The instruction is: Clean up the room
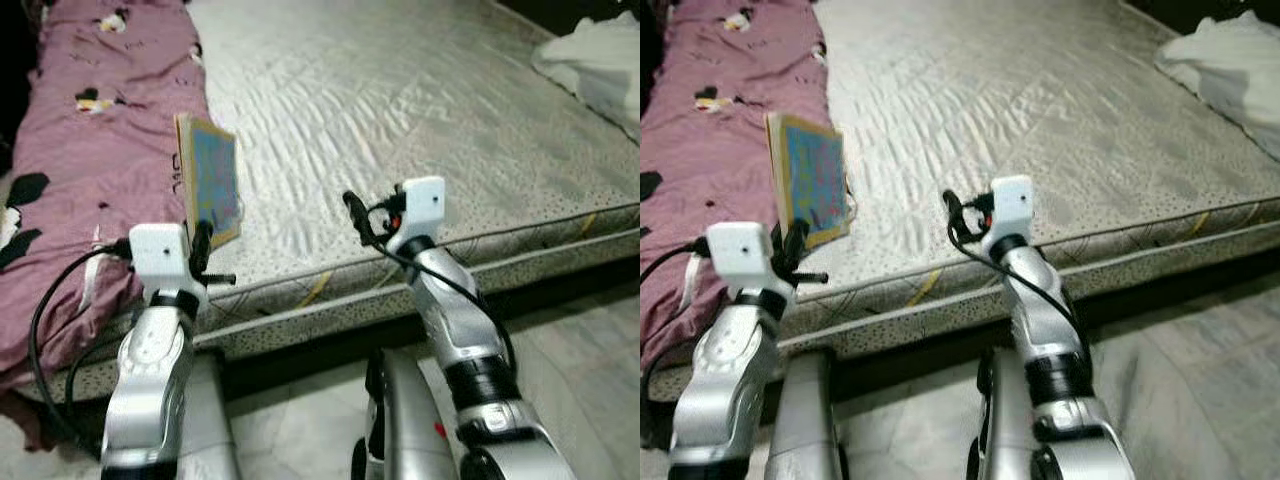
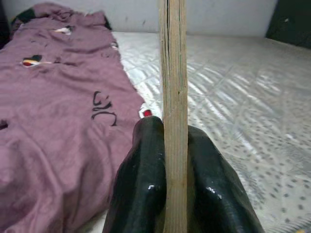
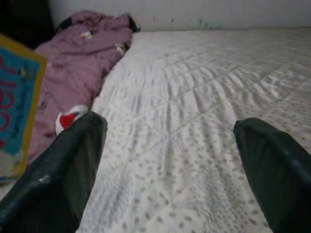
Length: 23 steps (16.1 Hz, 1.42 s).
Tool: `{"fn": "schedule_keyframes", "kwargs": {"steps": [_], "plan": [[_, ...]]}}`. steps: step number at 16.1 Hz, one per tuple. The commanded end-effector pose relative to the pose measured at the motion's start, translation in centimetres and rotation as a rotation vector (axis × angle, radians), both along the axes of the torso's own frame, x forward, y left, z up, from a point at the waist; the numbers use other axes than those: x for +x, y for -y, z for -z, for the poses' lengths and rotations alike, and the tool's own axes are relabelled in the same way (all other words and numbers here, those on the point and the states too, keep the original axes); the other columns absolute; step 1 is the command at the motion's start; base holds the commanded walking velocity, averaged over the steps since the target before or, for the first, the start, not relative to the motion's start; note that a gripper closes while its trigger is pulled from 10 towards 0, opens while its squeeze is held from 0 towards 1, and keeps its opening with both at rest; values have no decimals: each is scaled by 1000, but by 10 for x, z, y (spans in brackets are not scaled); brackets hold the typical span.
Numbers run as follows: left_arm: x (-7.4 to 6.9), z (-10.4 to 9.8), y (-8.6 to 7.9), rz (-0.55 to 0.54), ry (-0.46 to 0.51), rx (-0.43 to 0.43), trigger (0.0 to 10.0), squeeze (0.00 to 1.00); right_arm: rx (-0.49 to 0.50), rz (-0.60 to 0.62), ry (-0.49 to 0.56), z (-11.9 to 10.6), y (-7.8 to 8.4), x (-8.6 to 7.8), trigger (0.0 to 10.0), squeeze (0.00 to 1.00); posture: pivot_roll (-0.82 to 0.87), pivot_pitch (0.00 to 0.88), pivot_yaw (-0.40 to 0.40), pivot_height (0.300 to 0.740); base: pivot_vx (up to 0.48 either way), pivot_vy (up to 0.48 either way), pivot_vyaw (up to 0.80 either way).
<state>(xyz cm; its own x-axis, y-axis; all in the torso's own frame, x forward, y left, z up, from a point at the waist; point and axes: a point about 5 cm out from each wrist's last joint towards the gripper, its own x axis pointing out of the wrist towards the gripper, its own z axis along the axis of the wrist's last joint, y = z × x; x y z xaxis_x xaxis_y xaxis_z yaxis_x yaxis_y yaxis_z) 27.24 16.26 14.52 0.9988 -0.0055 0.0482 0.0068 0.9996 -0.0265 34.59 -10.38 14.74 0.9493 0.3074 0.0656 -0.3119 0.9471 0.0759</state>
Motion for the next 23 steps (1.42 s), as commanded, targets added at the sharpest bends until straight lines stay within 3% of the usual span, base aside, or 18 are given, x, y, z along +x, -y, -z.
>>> {"fn": "schedule_keyframes", "kwargs": {"steps": [1,2,3,4,7,10,14,16,20,23], "plan": [[6,-14,-3,-28,51,13,0,0,35,18,18,-5,-1,5,10000,0,73,0,-26,532,0,0,0],[8,-14,-6,-60,49,15,7216,0,46,17,27,-7,-3,5,10000,0,73,0,-25,541,0,0,0],[12,-14,-9,-78,41,25,7216,0,53,15,29,-9,-6,8,10000,0,70,0,-21,551,0,0,0],[16,-16,-11,-105,46,23,10000,0,61,10,37,-11,-10,10,10000,0,69,0,-16,561,0,0,0],[31,-31,-7,-133,86,104,10000,0,82,7,80,-22,-19,18,10000,0,54,0,2,590,0,0,0],[37,-44,-3,-132,138,130,10000,0,98,29,104,-30,-20,22,10000,0,41,0,14,619,0,0,0],[26,-39,0,-122,121,78,10000,0,115,46,83,-18,-22,12,10000,0,28,0,23,663,0,0,0],[17,-30,7,-54,86,28,10000,0,96,75,46,-2,-12,2,10000,0,35,0,21,692,0,0,0],[10,-19,10,-24,55,34,10000,0,55,133,-7,16,10,-6,10000,0,57,0,12,731,0,0,0],[1,-11,11,-24,25,64,10000,0,4,151,-25,21,10,-13,10000,0,56,0,1,740,0,0,0]]}}
